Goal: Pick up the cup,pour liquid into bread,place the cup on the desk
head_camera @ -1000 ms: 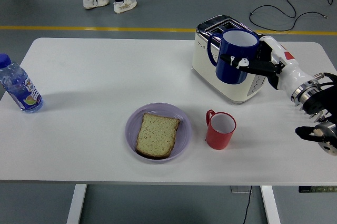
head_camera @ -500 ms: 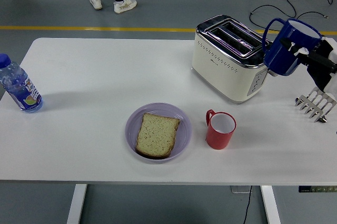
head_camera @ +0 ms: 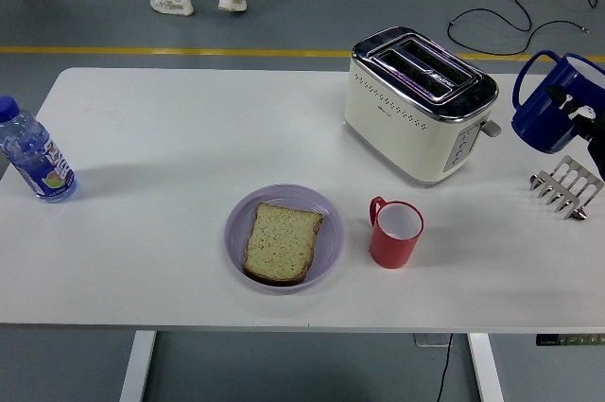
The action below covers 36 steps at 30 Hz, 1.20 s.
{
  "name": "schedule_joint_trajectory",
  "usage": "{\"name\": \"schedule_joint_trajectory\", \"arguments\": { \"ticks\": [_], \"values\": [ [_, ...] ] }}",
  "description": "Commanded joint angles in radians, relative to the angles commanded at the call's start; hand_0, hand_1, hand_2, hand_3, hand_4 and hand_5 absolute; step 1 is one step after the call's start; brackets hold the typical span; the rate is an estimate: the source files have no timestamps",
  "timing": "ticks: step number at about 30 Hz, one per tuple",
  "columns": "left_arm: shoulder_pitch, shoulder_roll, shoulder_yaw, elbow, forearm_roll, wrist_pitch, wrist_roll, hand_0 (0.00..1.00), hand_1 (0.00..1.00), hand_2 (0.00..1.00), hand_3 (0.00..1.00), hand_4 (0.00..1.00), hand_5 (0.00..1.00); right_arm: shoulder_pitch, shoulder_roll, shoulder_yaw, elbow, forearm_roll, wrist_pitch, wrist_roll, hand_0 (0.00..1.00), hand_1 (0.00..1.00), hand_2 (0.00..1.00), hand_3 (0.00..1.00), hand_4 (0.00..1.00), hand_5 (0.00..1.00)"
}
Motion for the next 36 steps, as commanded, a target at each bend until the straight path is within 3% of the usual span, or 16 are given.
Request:
{"name": "schedule_joint_trajectory", "arguments": {
  "ticks": [15,28,36],
  "values": [
    [0.011,0.0,-0.013,0.0,0.002,0.0,-0.003,0.656,0.693,0.712,0.605,0.342,0.925,0.011,0.067,-0.032,-0.22,-0.077,0.024,0.183,0.372,0.335,0.504,0.541,0.637,0.002],
    [0.012,-0.002,-0.003,0.0,-0.006,0.0,-0.004,0.656,0.693,0.713,0.605,0.341,0.925,0.022,0.169,-0.197,-0.478,-0.241,0.014,0.499,0.377,0.337,0.502,0.54,0.635,0.002],
    [0.008,-0.004,0.011,0.0,-0.017,-0.001,-0.005,0.655,0.693,0.713,0.605,0.342,0.926,0.04,0.234,-0.254,-0.618,-0.216,-0.021,0.641,0.37,0.331,0.493,0.535,0.637,0.002]
  ]
}}
